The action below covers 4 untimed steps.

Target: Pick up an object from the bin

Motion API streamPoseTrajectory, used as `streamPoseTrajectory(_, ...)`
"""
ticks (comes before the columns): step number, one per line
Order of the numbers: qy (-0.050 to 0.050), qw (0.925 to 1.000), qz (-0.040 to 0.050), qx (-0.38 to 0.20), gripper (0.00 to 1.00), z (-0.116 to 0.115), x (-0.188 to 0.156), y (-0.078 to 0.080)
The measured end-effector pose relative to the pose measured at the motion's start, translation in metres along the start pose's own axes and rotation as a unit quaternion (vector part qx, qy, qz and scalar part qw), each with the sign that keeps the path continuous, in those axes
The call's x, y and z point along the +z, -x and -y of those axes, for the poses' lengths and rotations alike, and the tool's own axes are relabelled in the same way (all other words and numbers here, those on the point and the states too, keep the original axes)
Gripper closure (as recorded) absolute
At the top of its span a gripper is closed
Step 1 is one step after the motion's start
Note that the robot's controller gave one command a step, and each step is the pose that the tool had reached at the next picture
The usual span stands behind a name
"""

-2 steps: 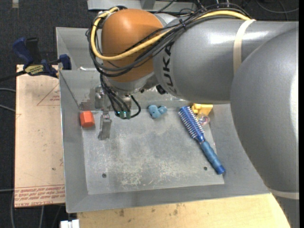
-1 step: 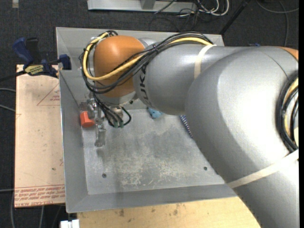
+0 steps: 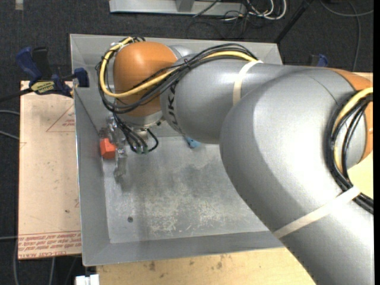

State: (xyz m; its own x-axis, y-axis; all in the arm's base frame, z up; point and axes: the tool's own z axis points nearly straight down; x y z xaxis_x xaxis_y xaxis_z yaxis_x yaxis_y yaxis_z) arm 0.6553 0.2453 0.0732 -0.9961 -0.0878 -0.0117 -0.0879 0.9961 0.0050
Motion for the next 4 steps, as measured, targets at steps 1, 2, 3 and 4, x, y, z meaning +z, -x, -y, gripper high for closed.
streamPoseTrajectory(1,-0.001,0.9996,-0.0008,-0.028,0.00,-0.006,-0.002,0.004)
streamPoseTrajectory(2,0.000,0.9996,-0.0010,-0.028,1.00,-0.006,-0.003,0.004)
streamPoseTrajectory(3,0.000,0.9991,-0.0005,-0.042,1.00,-0.010,-0.134,-0.035)
streamPoseTrajectory(4,-0.003,0.9998,-0.0099,0.016,1.00,0.012,-0.011,-0.061)
